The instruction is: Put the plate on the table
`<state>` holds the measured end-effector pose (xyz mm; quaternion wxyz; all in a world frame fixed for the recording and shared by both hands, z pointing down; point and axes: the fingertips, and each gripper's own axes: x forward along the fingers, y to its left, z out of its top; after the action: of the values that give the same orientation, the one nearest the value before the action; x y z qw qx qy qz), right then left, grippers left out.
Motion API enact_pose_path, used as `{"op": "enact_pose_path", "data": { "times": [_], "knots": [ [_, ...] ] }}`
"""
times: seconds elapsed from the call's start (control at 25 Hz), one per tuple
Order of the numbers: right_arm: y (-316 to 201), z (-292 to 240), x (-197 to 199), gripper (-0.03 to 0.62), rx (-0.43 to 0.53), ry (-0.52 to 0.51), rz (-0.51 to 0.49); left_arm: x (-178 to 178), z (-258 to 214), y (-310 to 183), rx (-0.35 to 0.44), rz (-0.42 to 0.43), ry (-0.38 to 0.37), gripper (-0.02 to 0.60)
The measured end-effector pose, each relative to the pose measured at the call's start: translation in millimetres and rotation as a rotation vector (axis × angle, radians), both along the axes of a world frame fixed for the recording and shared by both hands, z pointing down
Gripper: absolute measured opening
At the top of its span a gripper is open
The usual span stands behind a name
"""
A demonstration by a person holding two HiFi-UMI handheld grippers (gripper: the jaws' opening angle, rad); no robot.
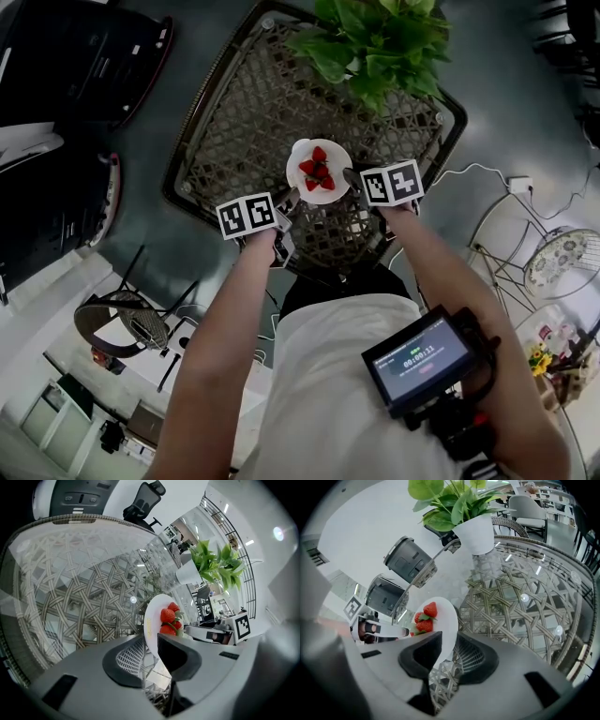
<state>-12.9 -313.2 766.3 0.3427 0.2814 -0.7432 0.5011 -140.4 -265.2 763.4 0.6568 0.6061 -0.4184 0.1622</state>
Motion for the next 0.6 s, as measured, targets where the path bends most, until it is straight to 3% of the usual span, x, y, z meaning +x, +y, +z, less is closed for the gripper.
{"op": "enact_pose_path", "data": {
  "times": [0.6],
  "knots": [
    [4.2,-27.3,24.5,0.078,0.063,-0.015,0.065,-2.7,-24.8,26.1,0.067,0.022,-0.045,0.069]
  ]
}}
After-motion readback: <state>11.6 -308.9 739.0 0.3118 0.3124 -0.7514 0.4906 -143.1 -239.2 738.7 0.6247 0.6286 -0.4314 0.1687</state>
